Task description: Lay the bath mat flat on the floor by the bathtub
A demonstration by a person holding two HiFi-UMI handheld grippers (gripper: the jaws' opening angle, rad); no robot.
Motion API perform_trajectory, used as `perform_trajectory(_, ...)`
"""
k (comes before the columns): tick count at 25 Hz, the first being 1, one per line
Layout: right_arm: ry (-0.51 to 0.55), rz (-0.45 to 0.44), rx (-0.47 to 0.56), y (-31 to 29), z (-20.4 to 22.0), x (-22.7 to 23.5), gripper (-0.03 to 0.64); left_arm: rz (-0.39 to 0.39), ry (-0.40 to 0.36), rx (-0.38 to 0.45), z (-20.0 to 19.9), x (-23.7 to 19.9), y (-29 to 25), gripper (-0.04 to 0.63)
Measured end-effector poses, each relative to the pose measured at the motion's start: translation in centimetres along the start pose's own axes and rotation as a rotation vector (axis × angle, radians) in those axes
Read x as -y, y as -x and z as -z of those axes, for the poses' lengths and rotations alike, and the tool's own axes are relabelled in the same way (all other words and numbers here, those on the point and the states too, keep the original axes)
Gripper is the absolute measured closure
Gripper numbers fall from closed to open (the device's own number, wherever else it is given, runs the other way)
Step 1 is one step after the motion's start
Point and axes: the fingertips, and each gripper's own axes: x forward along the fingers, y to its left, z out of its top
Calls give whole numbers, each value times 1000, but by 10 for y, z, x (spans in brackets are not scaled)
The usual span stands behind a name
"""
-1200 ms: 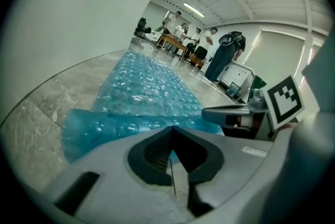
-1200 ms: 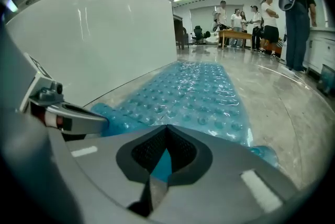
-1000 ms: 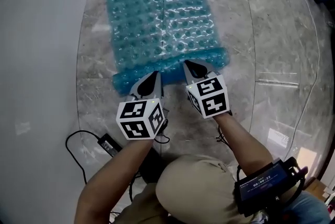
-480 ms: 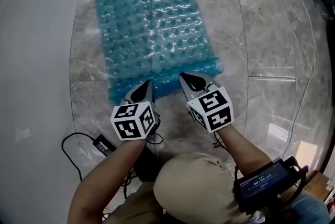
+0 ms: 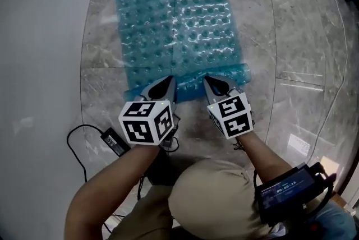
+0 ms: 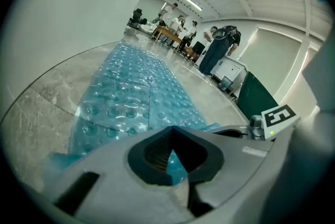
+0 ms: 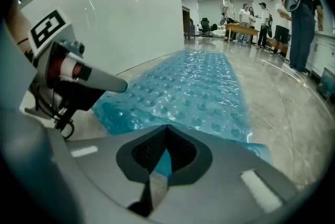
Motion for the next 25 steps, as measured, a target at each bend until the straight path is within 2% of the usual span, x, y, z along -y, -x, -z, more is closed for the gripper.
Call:
perform_trajectory(3, 11, -11, -4, 7, 8, -6, 613, -20, -65, -69, -10, 3, 7, 589)
perform_trajectory(4, 8, -16, -5, 8, 9, -7, 612, -30, -56, -64, -14, 3, 8, 589)
perform_trajectory(6, 0, -34, -24, 10, 19, -11, 612, -53, 13, -29, -10, 3, 8, 589)
perform_trajectory(8, -24, -37, -38, 14, 36, -18, 612, -49, 43, -18, 9, 7, 9, 589)
perform_trajectory(11, -44, -5, 3, 17, 46, -25, 612, -29, -13, -10, 31, 8, 6, 589)
perform_trajectory(14, -27, 0, 19, 24, 57, -26, 612, -38, 2, -15, 53, 3, -3, 589)
perform_trajectory(16, -41, -29, 19, 38, 62, -33, 612, -34, 3, -37, 70, 6, -2, 589)
perform_trajectory(18, -80, -55, 57, 58, 53, -40, 612, -41, -15, -50, 86, 9, 2, 589)
perform_trajectory(21, -78, -29, 108, 65, 32, -36, 612, -77, -42, -40, 105, 14, 8, 589)
perform_trajectory(23, -65, -21, 77, 53, 33, -30, 612, -97, -66, -13, 115, 20, 14, 589)
perform_trajectory(25, -58, -16, 26, 41, 43, -28, 612, -84, -91, -1, 119, 29, 22, 589)
